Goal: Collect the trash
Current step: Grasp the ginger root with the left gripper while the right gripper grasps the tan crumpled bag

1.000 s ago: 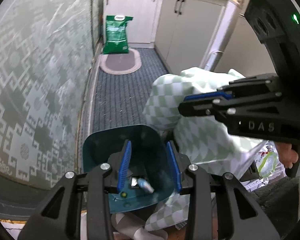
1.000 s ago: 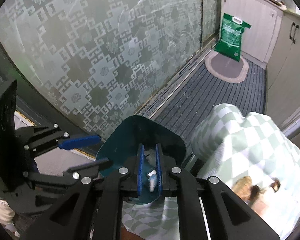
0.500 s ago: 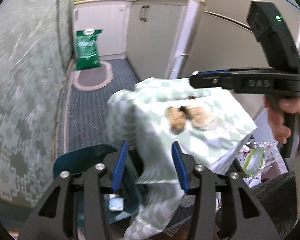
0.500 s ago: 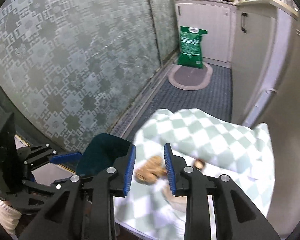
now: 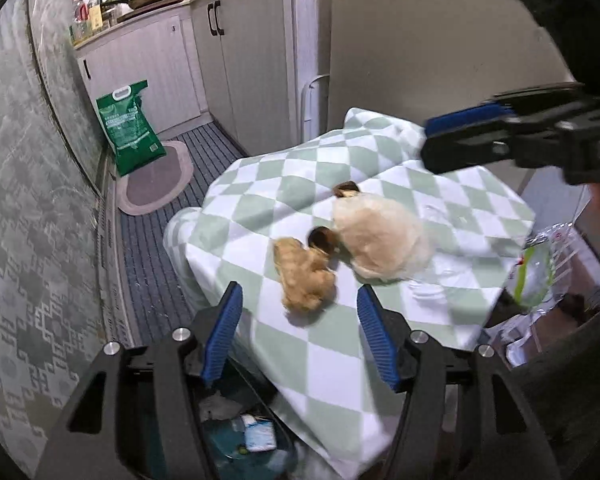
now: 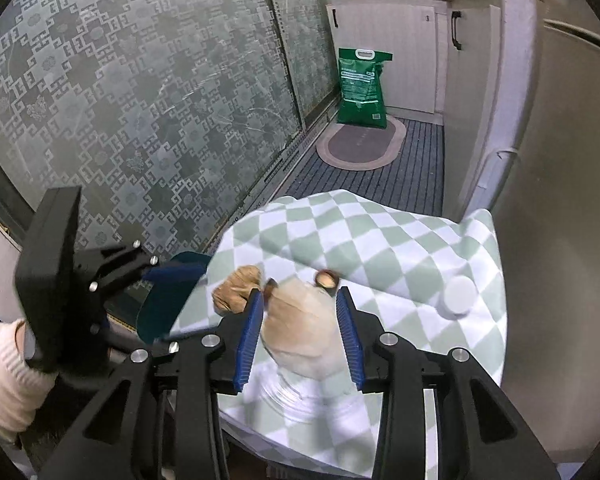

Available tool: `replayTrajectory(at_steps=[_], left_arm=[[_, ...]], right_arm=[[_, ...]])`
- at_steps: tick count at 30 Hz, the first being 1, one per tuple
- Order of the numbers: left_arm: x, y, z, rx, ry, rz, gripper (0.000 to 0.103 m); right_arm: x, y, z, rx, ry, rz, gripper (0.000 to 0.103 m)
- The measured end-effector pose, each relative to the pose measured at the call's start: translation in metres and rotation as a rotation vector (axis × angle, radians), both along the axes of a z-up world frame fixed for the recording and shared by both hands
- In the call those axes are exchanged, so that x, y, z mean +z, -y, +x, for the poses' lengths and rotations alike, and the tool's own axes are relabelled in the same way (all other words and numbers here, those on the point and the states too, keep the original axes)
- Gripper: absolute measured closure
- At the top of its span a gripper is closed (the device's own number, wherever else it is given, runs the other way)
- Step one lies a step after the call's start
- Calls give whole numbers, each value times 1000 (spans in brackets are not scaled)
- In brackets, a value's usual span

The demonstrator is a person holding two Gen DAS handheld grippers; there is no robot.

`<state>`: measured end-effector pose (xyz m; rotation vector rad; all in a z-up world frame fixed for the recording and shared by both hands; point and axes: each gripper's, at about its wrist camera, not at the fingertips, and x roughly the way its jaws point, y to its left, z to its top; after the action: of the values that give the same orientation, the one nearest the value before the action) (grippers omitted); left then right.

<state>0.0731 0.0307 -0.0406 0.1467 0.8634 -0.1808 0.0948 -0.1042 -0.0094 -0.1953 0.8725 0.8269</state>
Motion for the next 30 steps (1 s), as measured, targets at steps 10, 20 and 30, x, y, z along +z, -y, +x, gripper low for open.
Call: replayTrajectory(at_steps=[10, 20, 30], left_arm=[[-12, 6, 23, -15, -21, 44, 53], [-3, 3, 19, 11, -23, 31, 68], [28, -13, -8, 74, 24, -116, 68]], right_arm=[[-10, 23, 5, -6, -11, -7, 58], [-18, 4, -9, 72, 21, -53, 57], [-41, -26, -9, 80, 35, -169, 59]])
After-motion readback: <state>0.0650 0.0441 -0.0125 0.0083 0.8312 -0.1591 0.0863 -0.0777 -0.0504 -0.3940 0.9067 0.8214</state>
